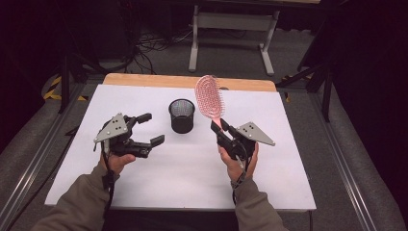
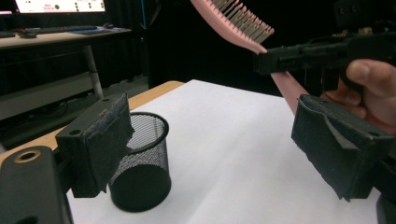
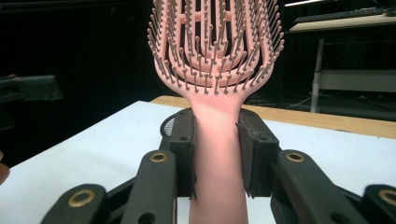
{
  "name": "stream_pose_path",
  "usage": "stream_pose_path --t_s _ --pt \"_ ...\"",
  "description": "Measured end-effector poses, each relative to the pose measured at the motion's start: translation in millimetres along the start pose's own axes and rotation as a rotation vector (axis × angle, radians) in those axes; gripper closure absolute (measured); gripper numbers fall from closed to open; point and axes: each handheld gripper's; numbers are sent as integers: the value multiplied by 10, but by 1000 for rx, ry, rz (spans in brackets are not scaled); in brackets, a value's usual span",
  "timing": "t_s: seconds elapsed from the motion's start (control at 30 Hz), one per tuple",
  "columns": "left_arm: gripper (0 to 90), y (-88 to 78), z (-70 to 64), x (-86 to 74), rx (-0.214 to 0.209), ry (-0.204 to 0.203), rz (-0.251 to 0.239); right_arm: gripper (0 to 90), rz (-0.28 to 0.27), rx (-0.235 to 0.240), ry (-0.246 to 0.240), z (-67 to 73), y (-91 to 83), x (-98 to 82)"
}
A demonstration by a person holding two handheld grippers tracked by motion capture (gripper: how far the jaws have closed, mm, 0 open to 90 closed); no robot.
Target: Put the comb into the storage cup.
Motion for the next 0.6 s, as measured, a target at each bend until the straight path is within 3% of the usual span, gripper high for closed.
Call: stream_pose_path --t_s 0.17,0.27,0.6 --pt "145 48 -25 79 6 -14 -9 700 8 7 -21 67 30 -27" --pt "143 95 -44 149 -14 -32 -16 700 12 10 -30 100 53 -47" --pt "124 161 -87 217 -46 -35 -30 700 33 5 -71 214 116 -100"
Point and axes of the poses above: each handheld gripper's, and its own axes: y roughly forward along the jaws, x roughly out of its top, z roughly to its left, and after that the axes turned 15 degrees about z, right-handed
